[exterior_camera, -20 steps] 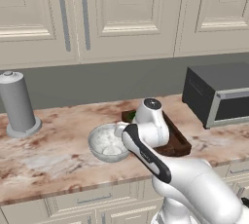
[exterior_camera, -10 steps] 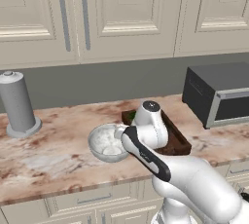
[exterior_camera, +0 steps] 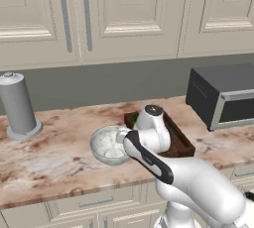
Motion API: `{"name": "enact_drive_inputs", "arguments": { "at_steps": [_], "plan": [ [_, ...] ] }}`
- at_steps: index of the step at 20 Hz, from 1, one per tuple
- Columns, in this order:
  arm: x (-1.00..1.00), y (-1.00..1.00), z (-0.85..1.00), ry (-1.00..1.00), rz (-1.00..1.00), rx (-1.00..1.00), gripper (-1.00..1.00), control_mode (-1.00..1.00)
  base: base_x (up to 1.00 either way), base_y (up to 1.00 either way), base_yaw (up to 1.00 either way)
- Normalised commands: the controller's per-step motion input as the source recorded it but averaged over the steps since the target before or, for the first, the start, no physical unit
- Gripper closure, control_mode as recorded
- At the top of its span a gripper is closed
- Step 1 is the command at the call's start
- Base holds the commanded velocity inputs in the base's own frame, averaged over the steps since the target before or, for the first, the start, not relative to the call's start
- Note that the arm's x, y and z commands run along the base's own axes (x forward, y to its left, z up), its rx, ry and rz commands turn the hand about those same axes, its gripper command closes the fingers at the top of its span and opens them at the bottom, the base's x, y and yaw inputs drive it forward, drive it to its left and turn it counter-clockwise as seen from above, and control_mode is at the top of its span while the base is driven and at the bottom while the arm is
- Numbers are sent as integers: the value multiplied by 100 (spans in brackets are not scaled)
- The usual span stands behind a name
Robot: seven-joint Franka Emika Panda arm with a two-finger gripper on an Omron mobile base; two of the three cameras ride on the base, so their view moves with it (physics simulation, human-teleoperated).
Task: Place the two vegetables and bowl onto the tray for setting up a vegetable dip station.
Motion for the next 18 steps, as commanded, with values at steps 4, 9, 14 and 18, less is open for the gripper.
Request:
{"name": "enact_drive_inputs", "arguments": {
  "at_steps": [4,9,14,18],
  "plan": [
    [0,2,0,0,0,0,100,-100,0,0,0],
    [0,0,0,0,0,0,100,-100,0,0,0],
    [-4,-2,17,-4,0,1,100,-100,0,0,0],
    [-5,-2,37,-2,0,0,100,-100,0,0,0]
  ]
}}
